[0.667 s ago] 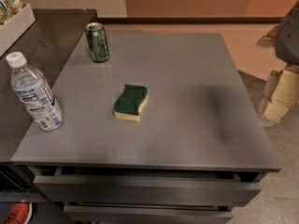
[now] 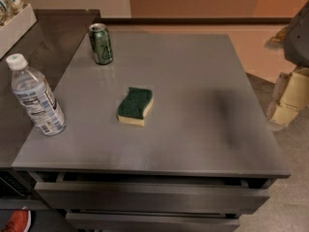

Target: Move sponge near green can

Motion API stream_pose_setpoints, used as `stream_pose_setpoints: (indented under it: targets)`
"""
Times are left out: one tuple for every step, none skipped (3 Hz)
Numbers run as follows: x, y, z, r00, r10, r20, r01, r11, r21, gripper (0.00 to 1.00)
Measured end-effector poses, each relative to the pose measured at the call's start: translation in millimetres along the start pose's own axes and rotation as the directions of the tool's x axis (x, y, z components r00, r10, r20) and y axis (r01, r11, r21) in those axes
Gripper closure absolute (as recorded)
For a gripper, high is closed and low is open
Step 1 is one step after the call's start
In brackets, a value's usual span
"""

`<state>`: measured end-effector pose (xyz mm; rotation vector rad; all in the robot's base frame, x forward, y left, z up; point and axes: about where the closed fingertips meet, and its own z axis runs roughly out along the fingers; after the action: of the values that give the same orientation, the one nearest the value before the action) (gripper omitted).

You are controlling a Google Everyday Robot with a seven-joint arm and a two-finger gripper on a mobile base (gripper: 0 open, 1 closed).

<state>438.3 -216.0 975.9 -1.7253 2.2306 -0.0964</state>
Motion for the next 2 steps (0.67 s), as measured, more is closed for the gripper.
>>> stream_pose_setpoints:
  targets:
    - [-37.7,4.2,21.0,0.994,-0.039,0.101,0.042,0.9989,-0.022,0.00]
    - [-76.6,8.8,40.9,0.977,-0.066,0.205,0.077,0.9961,-0.045,0.00]
